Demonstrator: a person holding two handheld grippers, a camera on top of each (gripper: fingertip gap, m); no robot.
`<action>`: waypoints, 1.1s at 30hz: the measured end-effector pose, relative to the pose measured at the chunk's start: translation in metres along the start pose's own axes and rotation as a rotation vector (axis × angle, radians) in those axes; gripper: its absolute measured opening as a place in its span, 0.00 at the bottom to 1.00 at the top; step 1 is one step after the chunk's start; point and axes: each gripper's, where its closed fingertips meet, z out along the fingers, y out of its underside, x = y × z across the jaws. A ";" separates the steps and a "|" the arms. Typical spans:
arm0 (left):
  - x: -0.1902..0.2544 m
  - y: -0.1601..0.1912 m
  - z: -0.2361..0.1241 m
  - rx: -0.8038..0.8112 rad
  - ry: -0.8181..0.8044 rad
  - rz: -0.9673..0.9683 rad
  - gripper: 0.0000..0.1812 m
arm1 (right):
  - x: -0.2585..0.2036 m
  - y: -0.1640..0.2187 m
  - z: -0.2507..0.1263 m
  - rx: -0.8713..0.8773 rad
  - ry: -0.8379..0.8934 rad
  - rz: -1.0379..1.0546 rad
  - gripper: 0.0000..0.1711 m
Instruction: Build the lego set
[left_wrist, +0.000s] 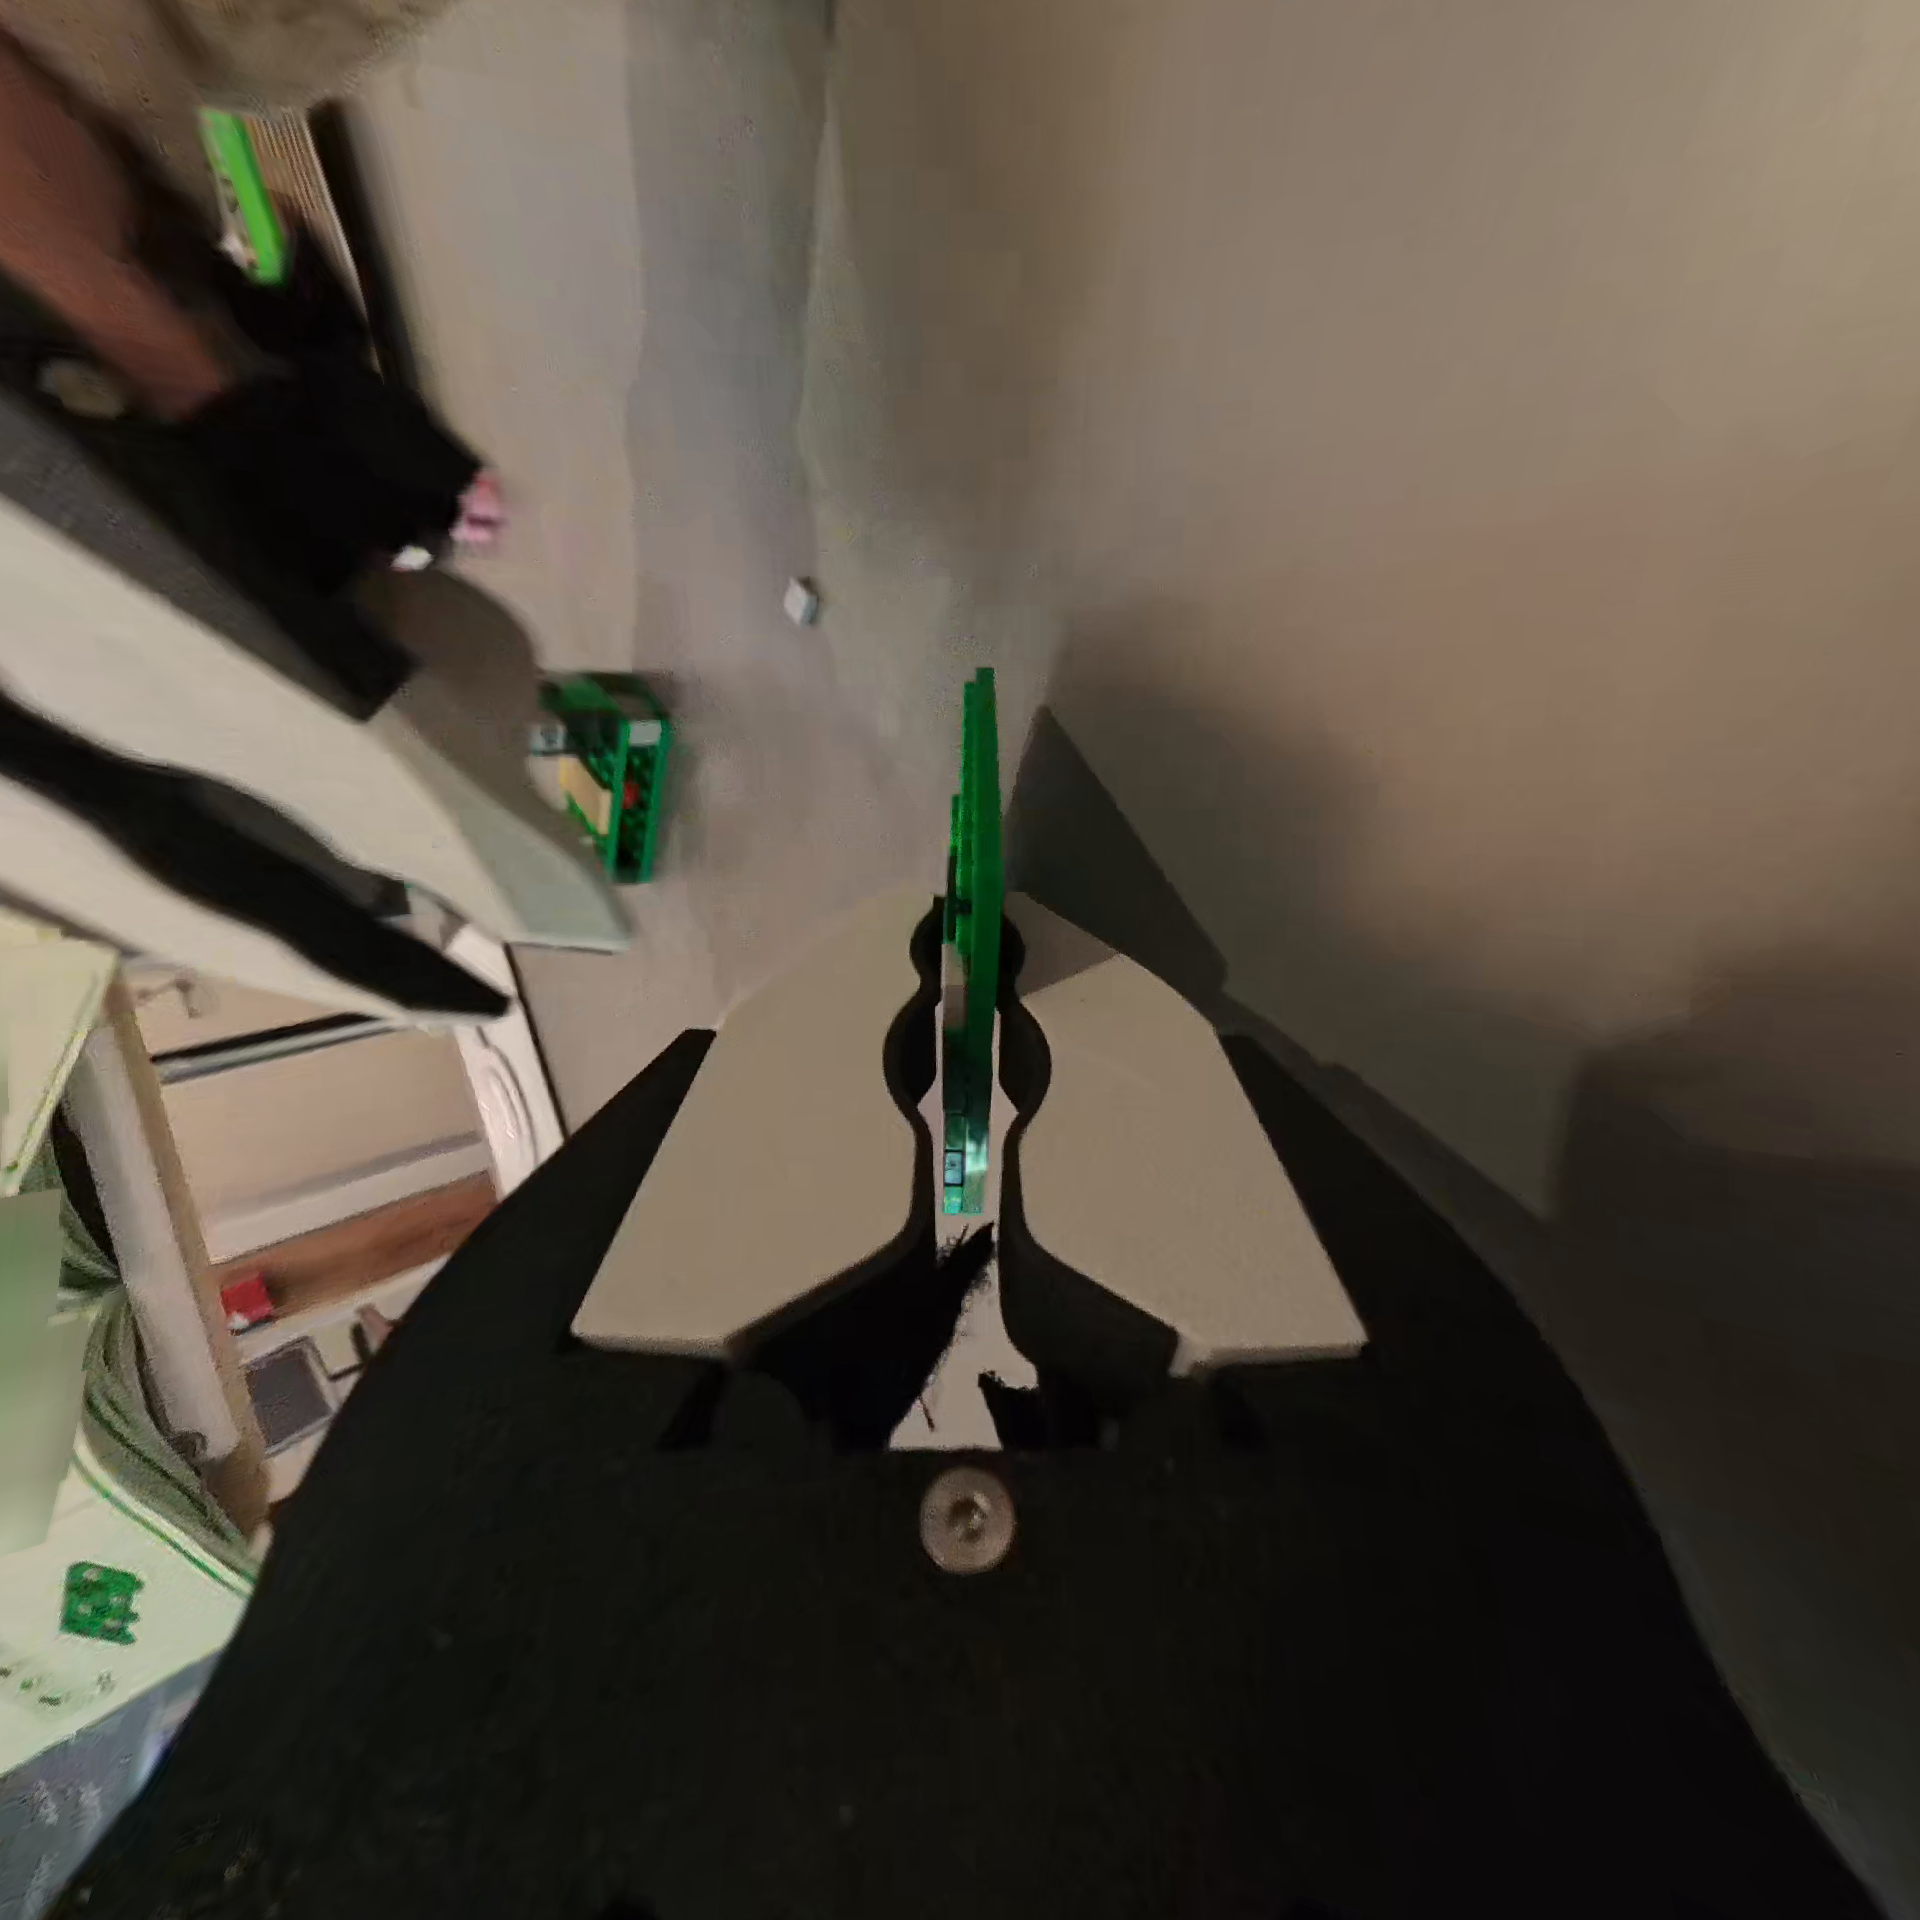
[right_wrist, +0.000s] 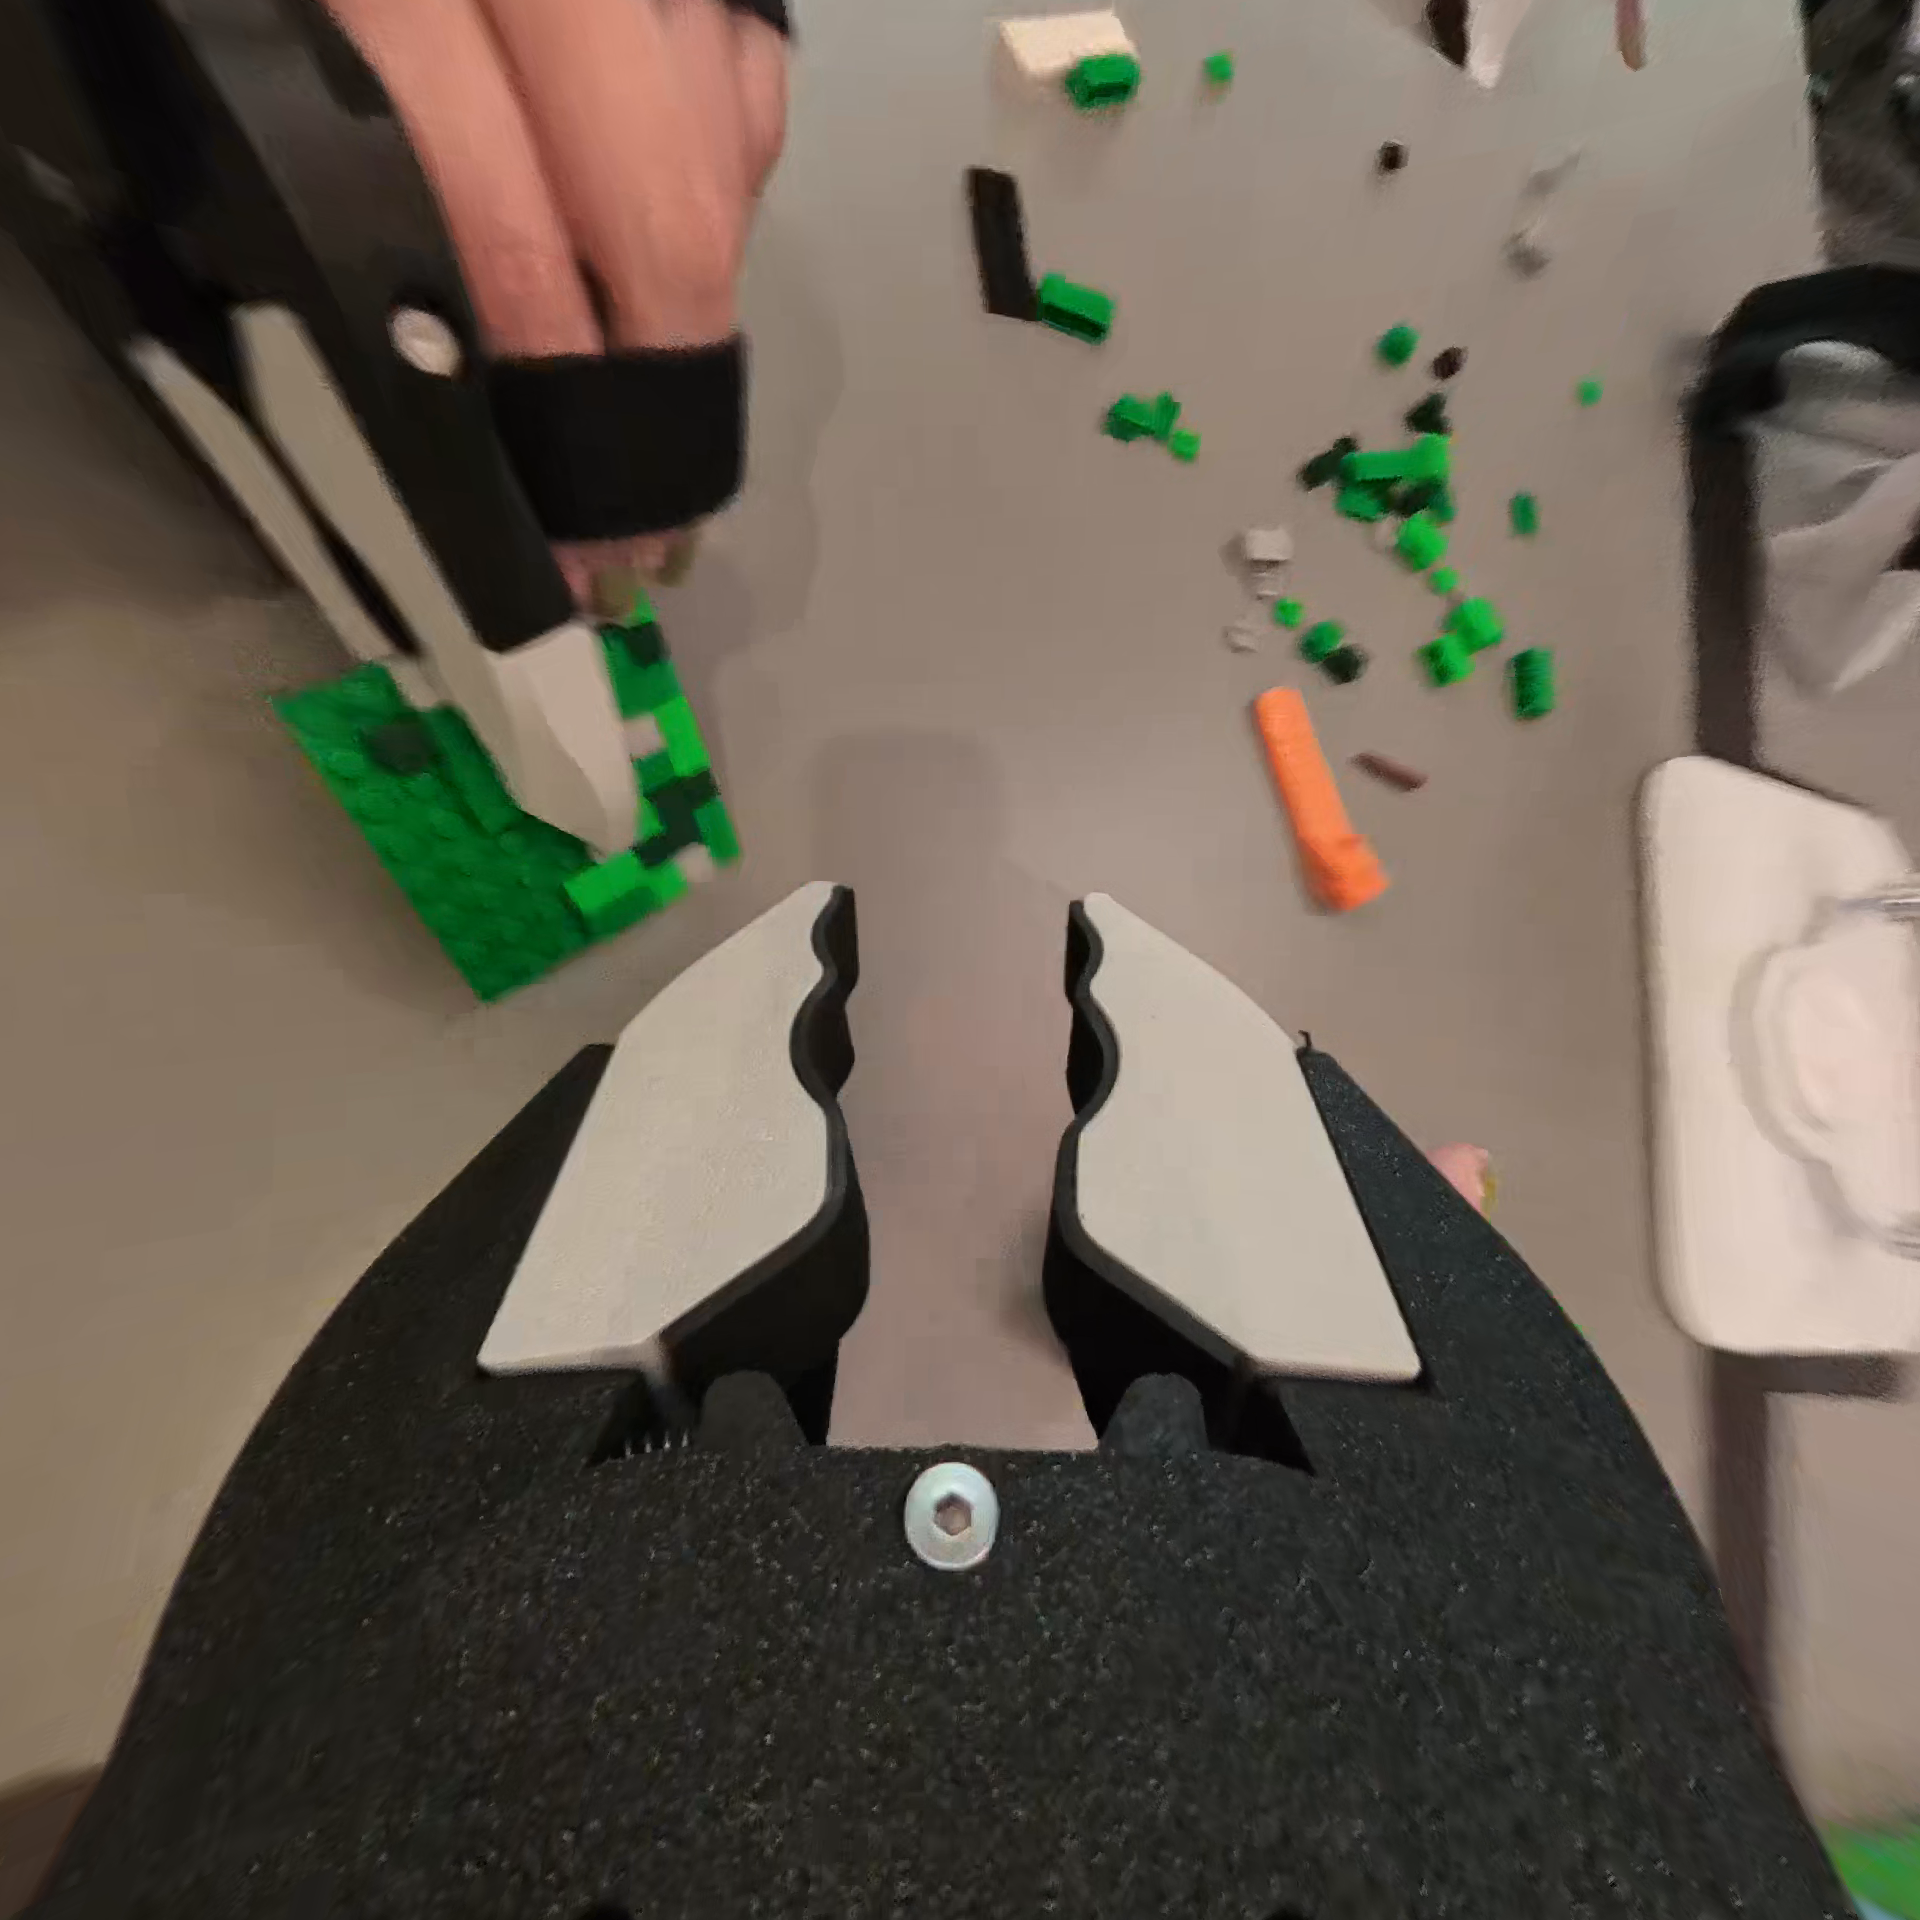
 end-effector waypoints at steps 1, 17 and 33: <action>0.000 0.005 -0.002 -0.004 0.011 -0.026 0.03 | 0.017 0.000 0.002 -0.071 0.026 -0.052 0.22; -0.005 0.069 -0.025 -0.057 -0.004 -0.262 0.03 | 0.112 0.046 0.109 -0.489 -0.344 -0.157 0.11; -0.044 0.054 -0.049 0.151 -0.218 -0.388 0.03 | 0.025 -0.094 -0.028 0.625 -0.375 0.298 0.09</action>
